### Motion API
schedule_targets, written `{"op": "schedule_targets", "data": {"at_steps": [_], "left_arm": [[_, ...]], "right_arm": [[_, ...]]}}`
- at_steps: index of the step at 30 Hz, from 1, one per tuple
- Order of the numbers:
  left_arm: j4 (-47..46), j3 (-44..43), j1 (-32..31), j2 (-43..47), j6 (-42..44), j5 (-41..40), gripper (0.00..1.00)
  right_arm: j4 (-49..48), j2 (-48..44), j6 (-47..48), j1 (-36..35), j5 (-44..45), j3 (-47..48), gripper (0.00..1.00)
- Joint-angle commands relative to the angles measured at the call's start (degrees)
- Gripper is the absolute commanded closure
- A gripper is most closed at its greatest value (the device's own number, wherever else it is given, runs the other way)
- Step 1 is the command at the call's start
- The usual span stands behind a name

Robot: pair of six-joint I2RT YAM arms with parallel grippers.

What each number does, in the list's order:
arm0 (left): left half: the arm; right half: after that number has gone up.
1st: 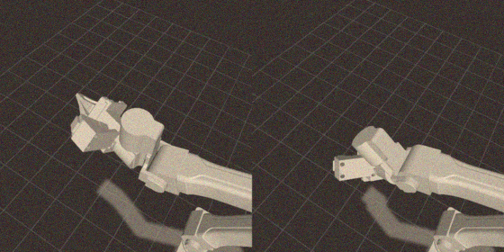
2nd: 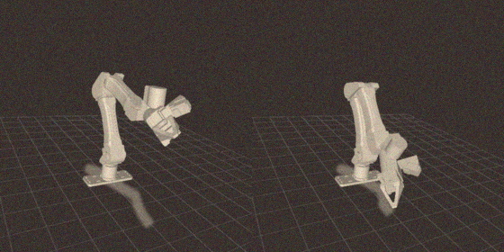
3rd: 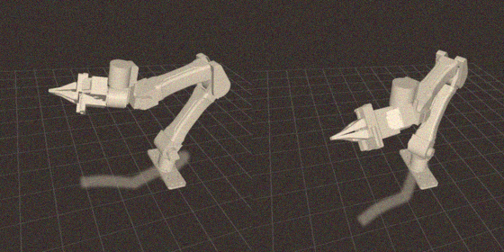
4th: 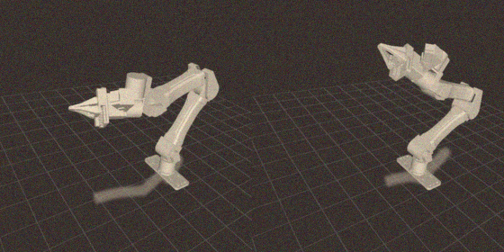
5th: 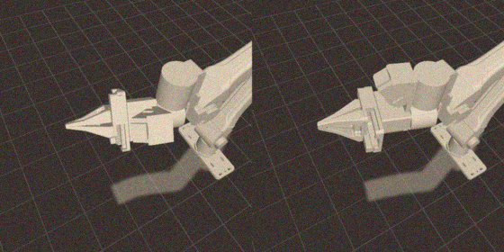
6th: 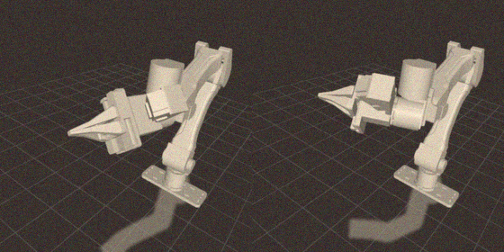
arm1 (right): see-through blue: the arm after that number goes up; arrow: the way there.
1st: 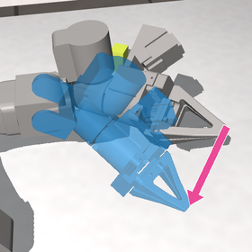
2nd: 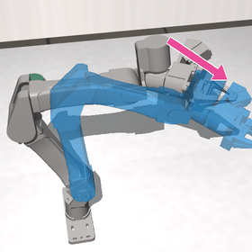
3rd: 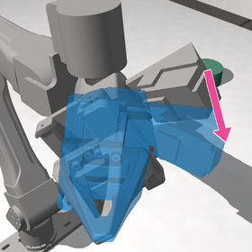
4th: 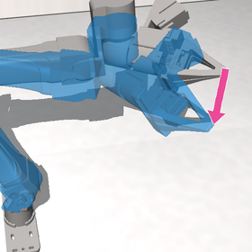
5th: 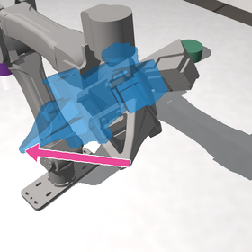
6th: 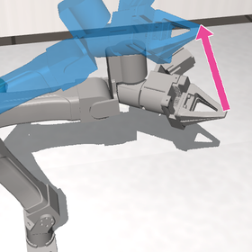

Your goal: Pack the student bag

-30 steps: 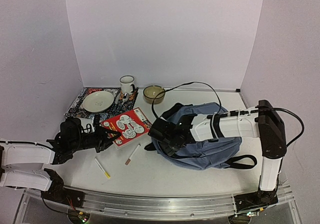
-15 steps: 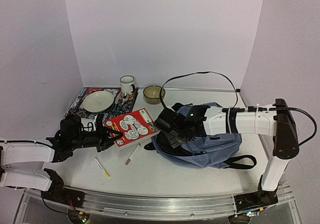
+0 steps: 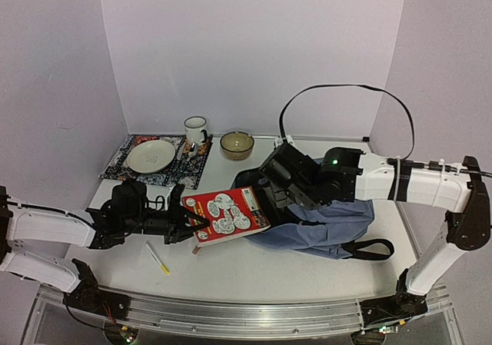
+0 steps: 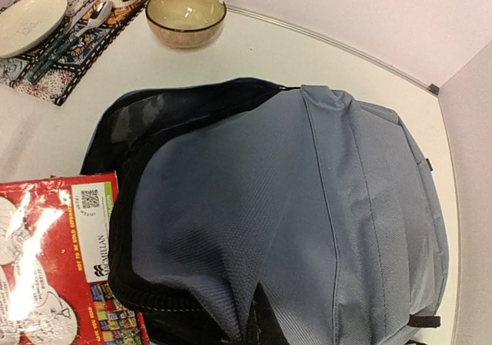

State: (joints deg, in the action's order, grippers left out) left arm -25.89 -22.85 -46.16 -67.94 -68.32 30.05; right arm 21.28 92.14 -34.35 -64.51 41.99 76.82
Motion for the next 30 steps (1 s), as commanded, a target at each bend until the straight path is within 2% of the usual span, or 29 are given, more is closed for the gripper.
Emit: {"op": "schedule_targets", "data": {"at_steps": [1, 15, 23, 30], "left_arm": [[-4.73, -6.06, -0.72, -1.87, -0.21, -2.05, 1.00], [-5.72, -19.60, -3.38, -16.15, -3.04, 1.07, 1.00], [-6.52, -18.62, -6.30, -21.17, -6.50, 0.22, 1.00], [-7.42, -17.95, -7.54, -19.95, -5.08, -0.29, 1.00]], "right_arm": [[-9.39, -5.72, 0.90, -0.18, -0.18, -3.28, 1.00], [-22.13, -8.96, 3.53, -0.19, -9.70, -9.50, 1.00], [-26.93, -12.66, 3.66, -0.22, -8.60, -12.06, 1.00], [-28.26, -14.26, 4.64, -0.25, -7.44, -13.55, 1.00]]}}
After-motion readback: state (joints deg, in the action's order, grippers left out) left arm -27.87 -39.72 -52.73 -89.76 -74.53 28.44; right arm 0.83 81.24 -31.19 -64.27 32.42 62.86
